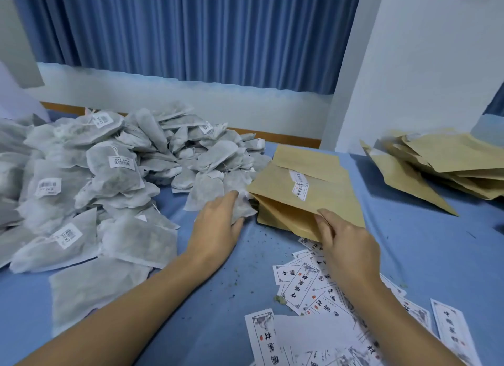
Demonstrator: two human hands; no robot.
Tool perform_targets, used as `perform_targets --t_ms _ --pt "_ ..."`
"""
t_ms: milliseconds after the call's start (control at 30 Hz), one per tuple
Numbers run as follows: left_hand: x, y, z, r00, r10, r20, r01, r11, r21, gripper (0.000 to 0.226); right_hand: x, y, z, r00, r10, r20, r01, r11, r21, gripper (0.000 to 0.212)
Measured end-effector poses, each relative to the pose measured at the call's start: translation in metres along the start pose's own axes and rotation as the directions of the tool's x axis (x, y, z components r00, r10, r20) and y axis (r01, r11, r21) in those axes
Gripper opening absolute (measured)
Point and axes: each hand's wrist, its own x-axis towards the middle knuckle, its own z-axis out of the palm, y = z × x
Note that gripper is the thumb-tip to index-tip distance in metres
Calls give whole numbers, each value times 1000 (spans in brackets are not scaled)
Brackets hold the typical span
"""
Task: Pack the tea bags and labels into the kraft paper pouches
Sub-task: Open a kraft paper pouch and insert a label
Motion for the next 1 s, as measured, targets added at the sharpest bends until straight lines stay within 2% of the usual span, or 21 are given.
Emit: perform_targets --t_ms 33,100,167,233,333,400,467,533,633,733,767,867,933,967,1000 --pt "-2 5 -1 999 32 -44 -35 997 -67 47 0 1 -1 1000 0 3 0 1000 -1 22" --pt "-3 14 -5 970 193 -151 -211 970 -117 48 1 5 -2 1000 15 18 -15 1000 -10 26" --pt "-6 22 -11 884 371 -283 -410 908 -89 46 2 5 -3 999 31 24 -31 1000 0 29" --pt "-12 30 -15 771 520 -369 -567 824 -23 49 2 5 -5 1000 27 17 -27 1000 9 29" --pt "-21 45 -13 621 698 -357 -732 679 54 49 2 4 -6 999 12 36 -12 1000 -11 25" --pt "-27 56 -6 575 778 -253 -794 605 57 37 2 3 -8 996 10 86 -6 998 -56 14" --pt "-32 64 4 591 798 -118 -796 601 75 34 -1 -1 -9 993 -8 116 16 998 -67 22" --pt "-34 67 13 648 761 -20 -758 648 75 37 -4 -4 -8 995 -21 94 20 1000 14 29" --pt "-33 65 21 721 683 117 -692 717 79 40 -5 -5 -6 1000 -4 2 4 995 103 19" --pt "-29 60 26 845 463 268 -493 869 51 29 -9 -11 -4 993 -111 -37 114 989 94 18" --pt "-24 60 28 865 392 313 -431 900 63 28 -11 -15 -6 989 -142 -42 145 986 80 18" --pt "-2 67 48 906 242 347 -332 916 226 26 -10 -18 -5 984 -168 -59 172 983 68 17" --pt "21 74 65 943 189 272 -261 931 255 32 -11 -18 -7 984 -154 -85 161 983 84 16" --pt "29 79 67 941 135 311 -212 950 228 36 -11 -18 -8 982 -152 -108 161 983 83 17" --pt "35 80 74 900 126 417 -241 941 236 41 -10 -14 -8 977 -171 -131 184 978 96 19"
